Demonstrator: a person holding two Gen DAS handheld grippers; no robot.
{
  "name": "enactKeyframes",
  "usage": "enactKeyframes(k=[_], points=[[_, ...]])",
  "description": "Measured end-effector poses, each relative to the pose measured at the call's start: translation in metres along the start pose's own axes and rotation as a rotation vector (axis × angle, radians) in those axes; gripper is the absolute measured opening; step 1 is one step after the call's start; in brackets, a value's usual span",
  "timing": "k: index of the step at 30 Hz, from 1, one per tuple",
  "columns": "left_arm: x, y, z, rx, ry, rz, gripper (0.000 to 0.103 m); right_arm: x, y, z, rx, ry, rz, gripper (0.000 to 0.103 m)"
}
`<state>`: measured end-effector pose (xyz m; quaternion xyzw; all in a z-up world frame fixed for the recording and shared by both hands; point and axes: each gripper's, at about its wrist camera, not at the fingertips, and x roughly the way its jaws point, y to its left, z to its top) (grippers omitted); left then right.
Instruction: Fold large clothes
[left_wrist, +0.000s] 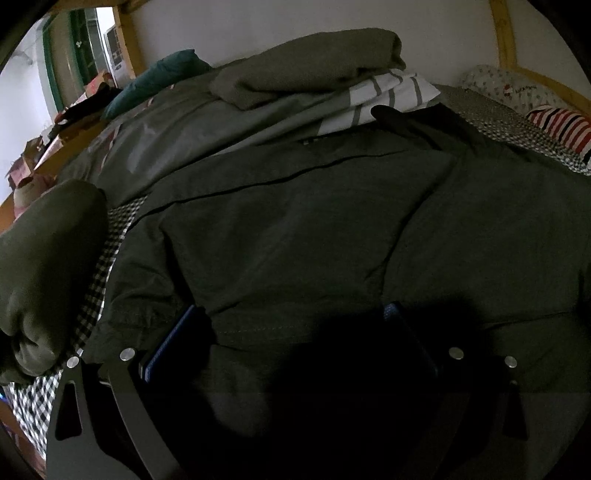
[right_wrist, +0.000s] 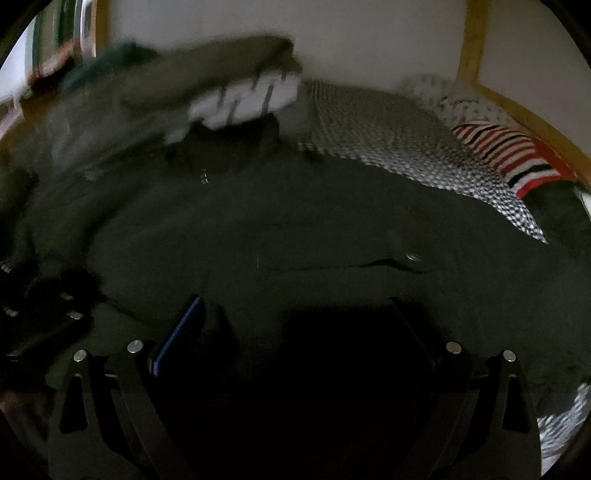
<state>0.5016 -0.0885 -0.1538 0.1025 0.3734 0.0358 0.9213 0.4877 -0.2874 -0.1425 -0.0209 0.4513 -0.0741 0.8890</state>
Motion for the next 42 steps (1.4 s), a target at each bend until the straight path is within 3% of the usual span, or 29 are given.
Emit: enactKeyframes(k=[4, 7, 11, 17, 19, 21, 24, 27, 33, 42], points=[[0.0, 0.003, -0.002, -0.01, -0.005, -0.018, 0.098, 0.009, 0.0, -0.013, 0.011, -0.079, 0.017, 0.098], [0.0, 0.008, -0.002, -0.023, 0.006, -0.05, 0.098, 0.01, -0.001, -0.011, 0.022, -0.062, 0.023, 0.099], [0.002, 0.002, 0.001, 0.006, 0.022, -0.013, 0.098, 0.016, 0.001, -0.003, 0.0, -0.002, 0.025, 0.099], [0.001, -0.001, 0.002, 0.012, 0.031, 0.008, 0.098, 0.014, 0.0, -0.007, 0.0, 0.006, 0.035, 0.099], [-0.007, -0.003, 0.007, 0.025, 0.052, 0.031, 0.098, 0.009, -0.004, -0.005, -0.003, 0.009, 0.063, 0.099], [-0.026, -0.011, 0.011, 0.041, 0.017, 0.016, 0.098, -0.007, -0.016, -0.006, -0.005, -0.006, 0.136, 0.099], [-0.064, -0.049, 0.017, 0.101, -0.043, -0.091, 0.098, -0.038, -0.049, -0.014, 0.036, -0.082, 0.17, 0.099], [-0.094, -0.099, 0.022, 0.144, -0.093, -0.173, 0.098, -0.057, -0.103, -0.026, 0.124, -0.097, 0.199, 0.099], [-0.122, -0.213, 0.023, 0.217, -0.082, -0.308, 0.098, -0.083, -0.223, -0.062, 0.261, -0.1, 0.117, 0.099], [-0.152, -0.347, 0.019, 0.29, -0.051, -0.457, 0.098, -0.089, -0.345, -0.096, 0.37, -0.08, -0.016, 0.099]])
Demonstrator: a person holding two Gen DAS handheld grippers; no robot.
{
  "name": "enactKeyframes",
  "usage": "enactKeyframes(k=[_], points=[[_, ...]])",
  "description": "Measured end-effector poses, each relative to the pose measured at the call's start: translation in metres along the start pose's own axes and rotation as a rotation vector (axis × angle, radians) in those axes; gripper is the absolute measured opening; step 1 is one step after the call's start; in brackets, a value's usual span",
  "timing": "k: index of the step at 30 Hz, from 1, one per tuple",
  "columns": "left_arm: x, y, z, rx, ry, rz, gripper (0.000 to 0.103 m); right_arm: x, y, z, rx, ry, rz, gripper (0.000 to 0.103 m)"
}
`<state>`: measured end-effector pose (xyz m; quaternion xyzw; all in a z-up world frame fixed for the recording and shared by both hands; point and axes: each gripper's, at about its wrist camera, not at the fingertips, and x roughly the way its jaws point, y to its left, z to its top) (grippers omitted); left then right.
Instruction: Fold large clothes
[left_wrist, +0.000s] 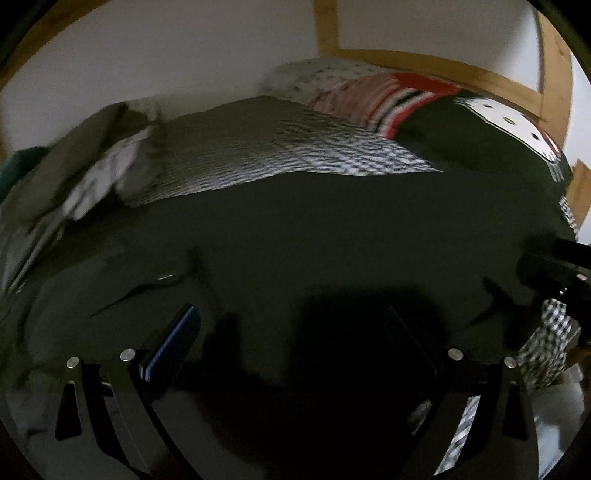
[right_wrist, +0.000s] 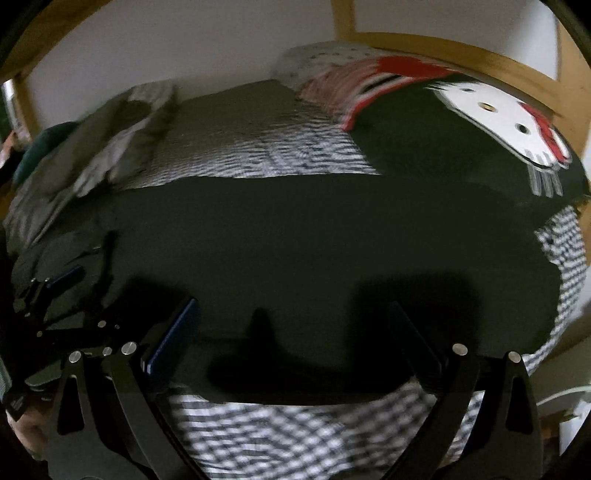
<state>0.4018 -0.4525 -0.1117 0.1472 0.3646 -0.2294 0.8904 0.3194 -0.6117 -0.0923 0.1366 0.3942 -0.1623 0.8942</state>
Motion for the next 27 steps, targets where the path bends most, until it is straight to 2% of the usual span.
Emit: enactKeyframes(k=[7, 14, 19, 22, 25, 27], points=[[0.022, -0.072, 0.026, 0.08, 0.008, -0.079, 0.098, 0.007, -0.069, -0.001, 0.088, 0.009, -0.059, 0.099], [0.037, -0.124, 0.035, 0.13, 0.018, -0.122, 0.098, 0.003, -0.153, -0.025, 0.241, -0.012, -0.139, 0.099], [0.04, -0.145, 0.039, 0.16, 0.008, -0.128, 0.098, 0.007, -0.199, -0.041, 0.321, -0.035, -0.13, 0.099], [0.056, -0.157, 0.039, 0.201, 0.05, -0.096, 0.098, 0.011, -0.217, -0.047, 0.353, -0.041, -0.095, 0.099], [0.068, -0.154, 0.034, 0.185, 0.068, -0.103, 0.098, 0.014, -0.237, -0.054, 0.394, -0.049, -0.112, 0.099], [0.07, -0.152, 0.033, 0.173, 0.065, -0.111, 0.098, 0.018, -0.249, -0.058, 0.424, -0.056, -0.051, 0.099]])
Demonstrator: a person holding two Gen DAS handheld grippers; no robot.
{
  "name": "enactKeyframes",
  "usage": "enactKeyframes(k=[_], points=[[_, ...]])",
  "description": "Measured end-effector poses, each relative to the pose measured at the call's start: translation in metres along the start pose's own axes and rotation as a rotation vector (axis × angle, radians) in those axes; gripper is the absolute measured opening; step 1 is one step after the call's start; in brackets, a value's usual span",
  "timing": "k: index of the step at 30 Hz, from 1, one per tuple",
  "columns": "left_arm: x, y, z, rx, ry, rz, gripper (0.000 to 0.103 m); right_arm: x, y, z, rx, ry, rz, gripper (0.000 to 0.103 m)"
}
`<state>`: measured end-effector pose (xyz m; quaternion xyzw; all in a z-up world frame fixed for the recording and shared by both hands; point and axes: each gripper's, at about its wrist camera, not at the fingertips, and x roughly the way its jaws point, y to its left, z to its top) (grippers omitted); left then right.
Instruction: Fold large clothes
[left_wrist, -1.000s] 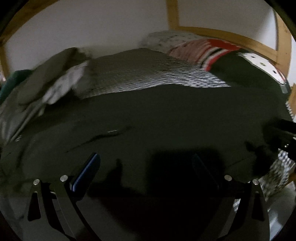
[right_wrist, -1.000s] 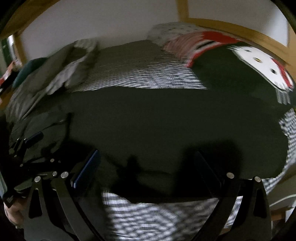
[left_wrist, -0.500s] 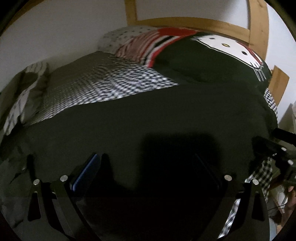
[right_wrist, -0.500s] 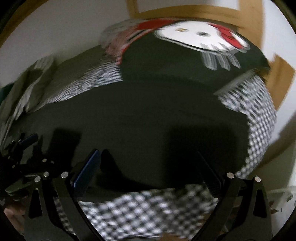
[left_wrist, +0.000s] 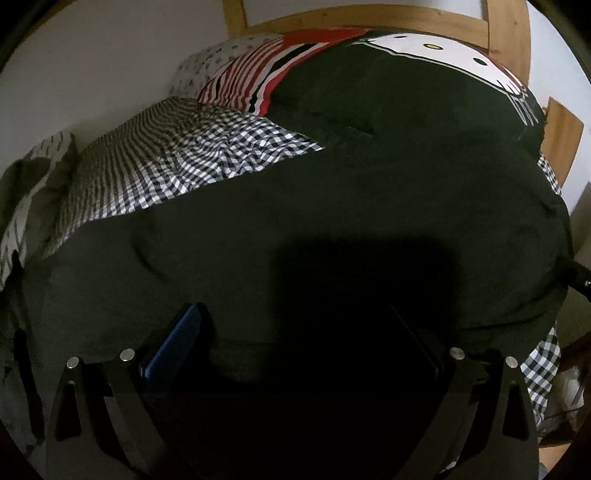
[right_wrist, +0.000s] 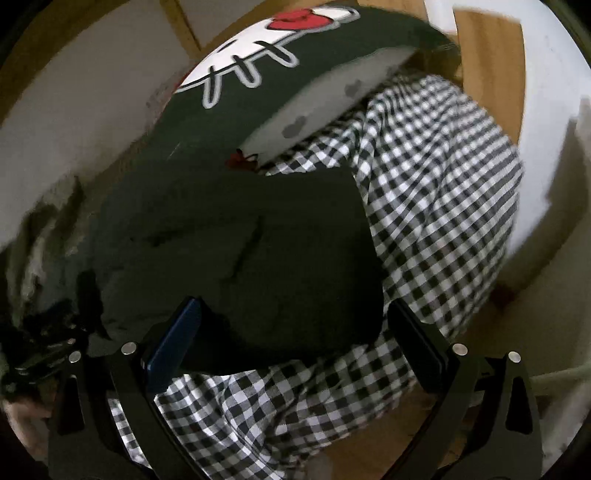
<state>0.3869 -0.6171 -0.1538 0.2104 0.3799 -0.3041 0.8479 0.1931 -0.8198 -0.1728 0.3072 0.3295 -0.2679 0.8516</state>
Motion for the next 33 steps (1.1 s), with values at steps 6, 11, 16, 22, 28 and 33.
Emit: enactKeyframes(k=[6, 11, 16, 22, 28, 33], points=[[0.003, 0.0, -0.002, 0.014, -0.011, 0.007, 0.099, 0.024, -0.019, 0.007, 0.065, 0.05, 0.16, 0.077], [0.001, -0.002, 0.0, 0.024, 0.001, 0.016, 0.099, -0.001, -0.013, 0.015, 0.026, 0.016, 0.168, 0.03], [-0.011, 0.004, 0.006, 0.014, 0.041, -0.012, 0.098, -0.057, 0.005, 0.02, -0.045, -0.132, 0.18, 0.026], [-0.062, 0.037, 0.018, -0.095, -0.01, -0.094, 0.098, -0.103, 0.094, 0.019, -0.379, -0.292, 0.078, 0.025], [-0.118, 0.086, 0.03, -0.227, -0.045, -0.19, 0.098, -0.1, 0.177, -0.019, -0.648, -0.345, 0.007, 0.025], [-0.153, 0.124, 0.033, -0.284, -0.05, -0.219, 0.098, -0.091, 0.245, -0.072, -0.893, -0.4, -0.077, 0.025]])
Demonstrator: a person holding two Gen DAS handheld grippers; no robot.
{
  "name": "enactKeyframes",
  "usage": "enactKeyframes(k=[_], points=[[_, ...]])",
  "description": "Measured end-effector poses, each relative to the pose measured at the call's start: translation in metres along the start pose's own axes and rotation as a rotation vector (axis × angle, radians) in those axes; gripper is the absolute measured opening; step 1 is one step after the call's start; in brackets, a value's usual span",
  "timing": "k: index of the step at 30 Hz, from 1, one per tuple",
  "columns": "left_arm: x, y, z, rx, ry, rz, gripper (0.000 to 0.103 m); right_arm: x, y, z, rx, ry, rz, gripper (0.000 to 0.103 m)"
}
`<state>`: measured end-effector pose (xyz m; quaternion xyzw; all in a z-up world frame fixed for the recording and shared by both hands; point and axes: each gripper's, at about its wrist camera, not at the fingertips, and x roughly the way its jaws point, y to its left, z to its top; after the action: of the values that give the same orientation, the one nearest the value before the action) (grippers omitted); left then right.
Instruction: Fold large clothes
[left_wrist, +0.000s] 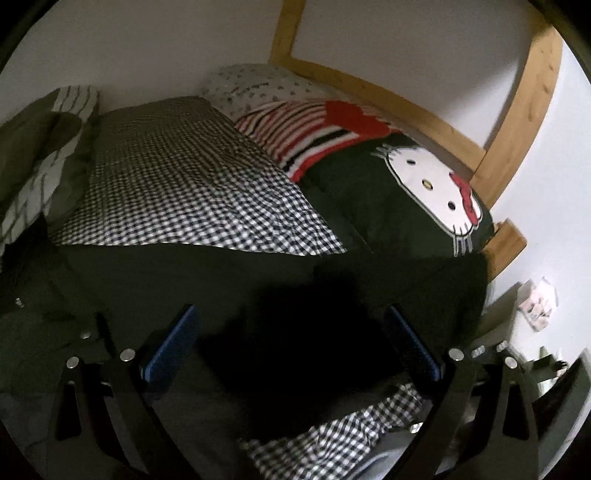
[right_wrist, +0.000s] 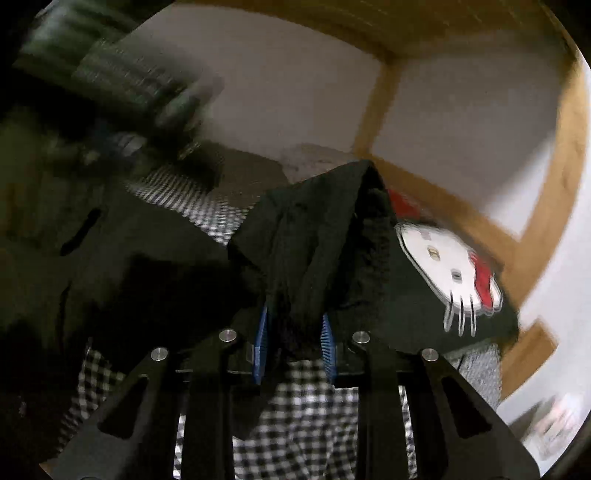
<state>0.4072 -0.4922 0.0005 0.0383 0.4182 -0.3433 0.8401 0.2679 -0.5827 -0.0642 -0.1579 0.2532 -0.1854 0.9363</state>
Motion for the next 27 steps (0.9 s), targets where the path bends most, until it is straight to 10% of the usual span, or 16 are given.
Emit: enactKeyframes(k=[8, 18, 19, 20, 21, 27], points=[[-0.015, 0.079, -0.021, -0.19, 0.084, -0.045, 0.098, -0.014, 0.129, 0.003, -0.392, -0.068, -0.075, 0.024], [-0.007, 0.127, -0.055, -0.223, 0.145, 0.0, 0.097, -0.042, 0.197, -0.009, -0.598, -0.111, -0.049, 0.024], [-0.007, 0.13, -0.056, -0.216, 0.142, 0.017, 0.079, -0.048, 0.203, -0.006, -0.611, -0.119, -0.045, 0.024], [-0.005, 0.135, -0.058, -0.215, 0.157, 0.03, 0.019, -0.05, 0.206, -0.006, -0.619, -0.125, -0.041, 0.024], [0.001, 0.142, -0.061, -0.235, 0.197, 0.015, 0.001, -0.053, 0.209, -0.006, -0.629, -0.138, -0.04, 0.024], [-0.01, 0.17, -0.068, -0.294, 0.156, -0.019, 0.0, -0.069, 0.23, -0.005, -0.654, -0.162, -0.006, 0.04]])
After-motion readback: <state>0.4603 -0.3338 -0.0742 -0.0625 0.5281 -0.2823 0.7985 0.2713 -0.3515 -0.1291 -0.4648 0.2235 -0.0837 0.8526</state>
